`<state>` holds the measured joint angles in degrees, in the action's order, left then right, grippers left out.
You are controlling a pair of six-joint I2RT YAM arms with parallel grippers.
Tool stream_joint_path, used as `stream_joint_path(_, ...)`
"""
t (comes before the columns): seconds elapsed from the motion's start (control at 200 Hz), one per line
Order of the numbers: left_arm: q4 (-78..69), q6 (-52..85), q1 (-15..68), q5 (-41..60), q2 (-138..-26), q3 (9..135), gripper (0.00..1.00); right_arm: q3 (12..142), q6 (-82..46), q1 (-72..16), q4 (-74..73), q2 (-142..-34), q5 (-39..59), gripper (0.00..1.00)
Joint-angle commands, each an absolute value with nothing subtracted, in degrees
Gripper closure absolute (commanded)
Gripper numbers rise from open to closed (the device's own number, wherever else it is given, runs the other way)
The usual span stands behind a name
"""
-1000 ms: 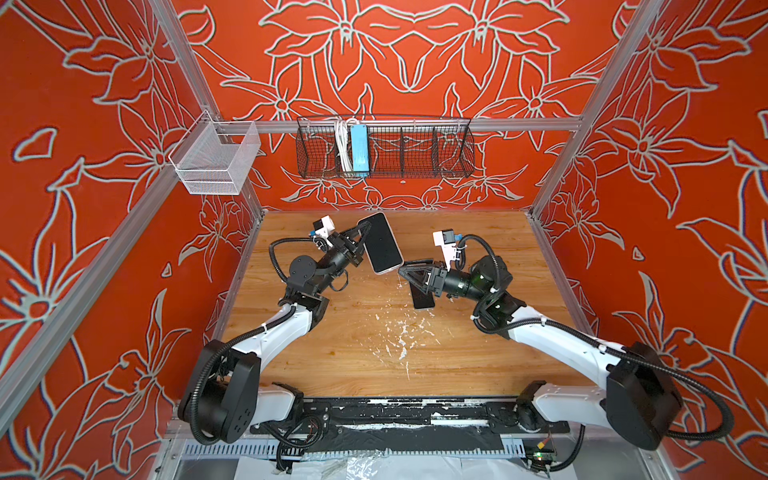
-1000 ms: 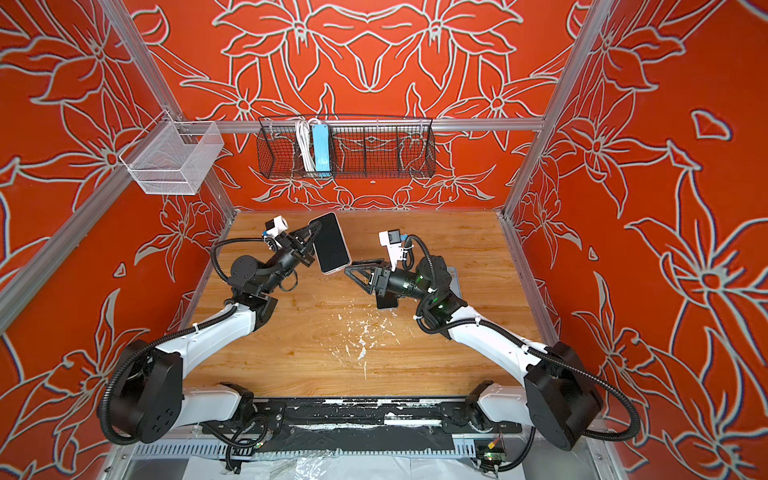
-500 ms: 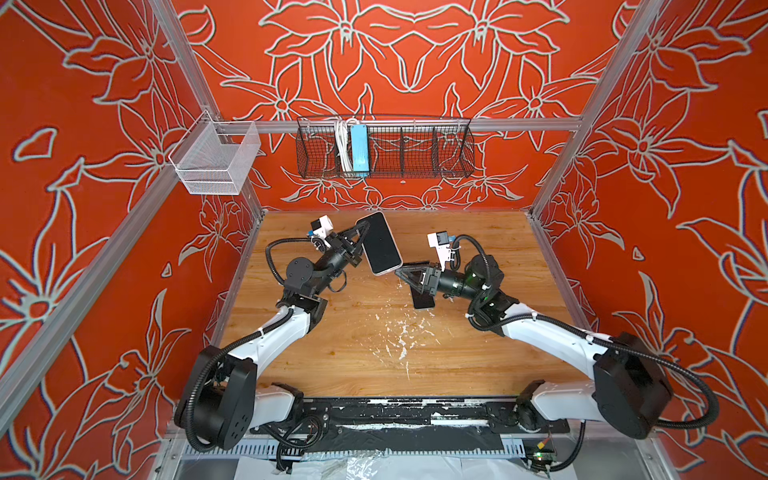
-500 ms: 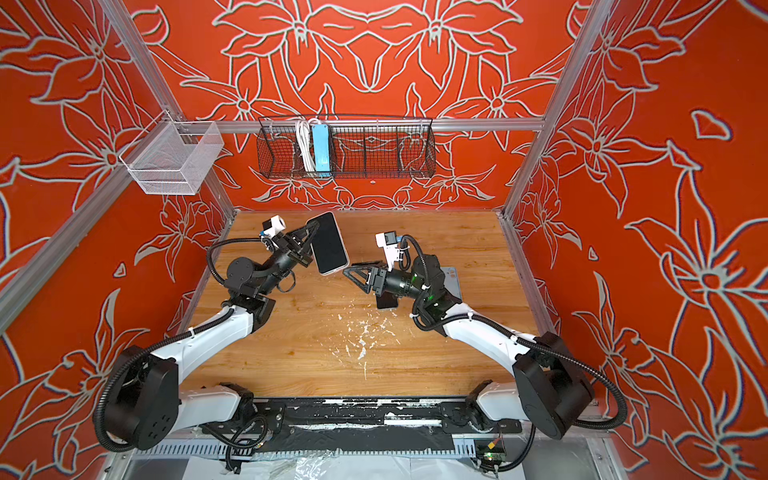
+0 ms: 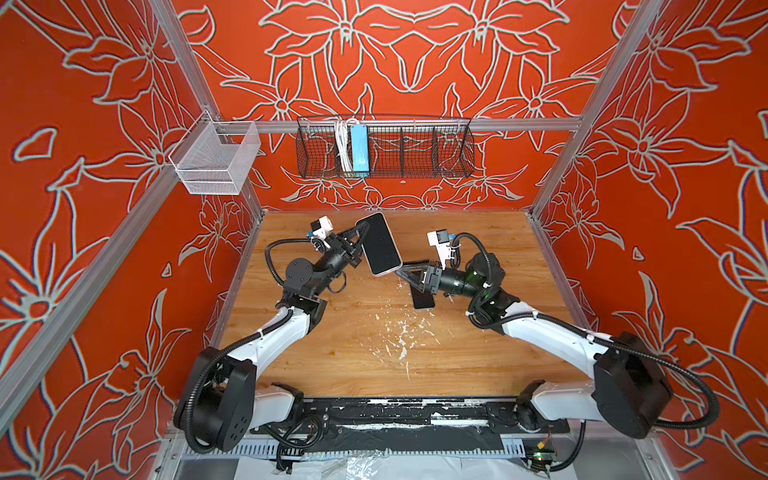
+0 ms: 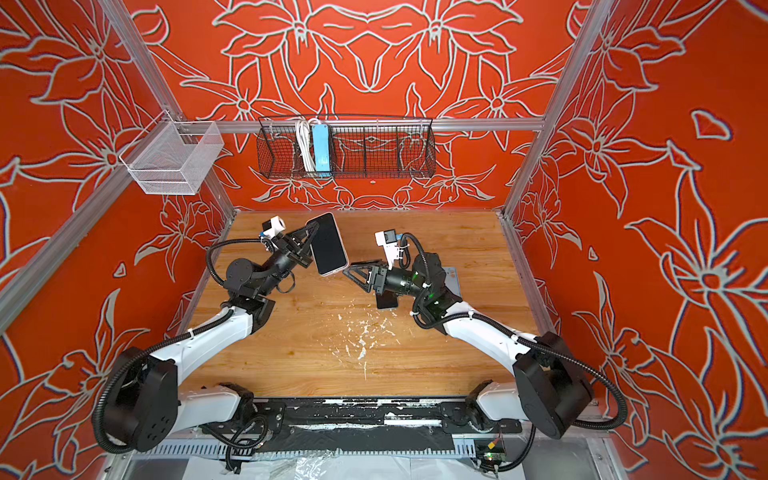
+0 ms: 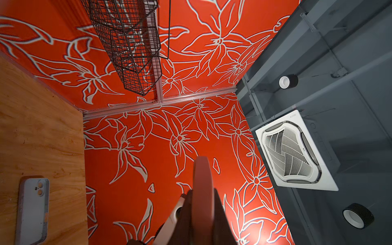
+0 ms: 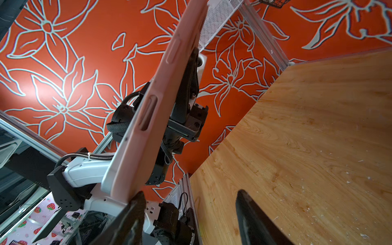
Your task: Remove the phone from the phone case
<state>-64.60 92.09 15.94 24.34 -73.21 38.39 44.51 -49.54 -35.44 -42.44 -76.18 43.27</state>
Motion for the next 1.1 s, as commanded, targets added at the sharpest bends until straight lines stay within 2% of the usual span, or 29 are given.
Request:
stream_joint_path(0.0,-69.4,92.8,15.8,24.6,-73.6,39.5,1.00,46.8,-49.6,-35.2,-44.3,-75.5,47.3,0.31)
stream_joint_path(0.375,-69.3,92.8,15.8,24.8,-74.3,39.9,1.00,47.6,-48.7,-35.3,-44.8,-74.1,47.9,0.31)
stream_joint_path(1.096,-69.0,94.2,15.9,24.7,-70.3,39.5,1.00,47.2,-50.3,-34.9,-43.4,-76.9,41.1,0.31)
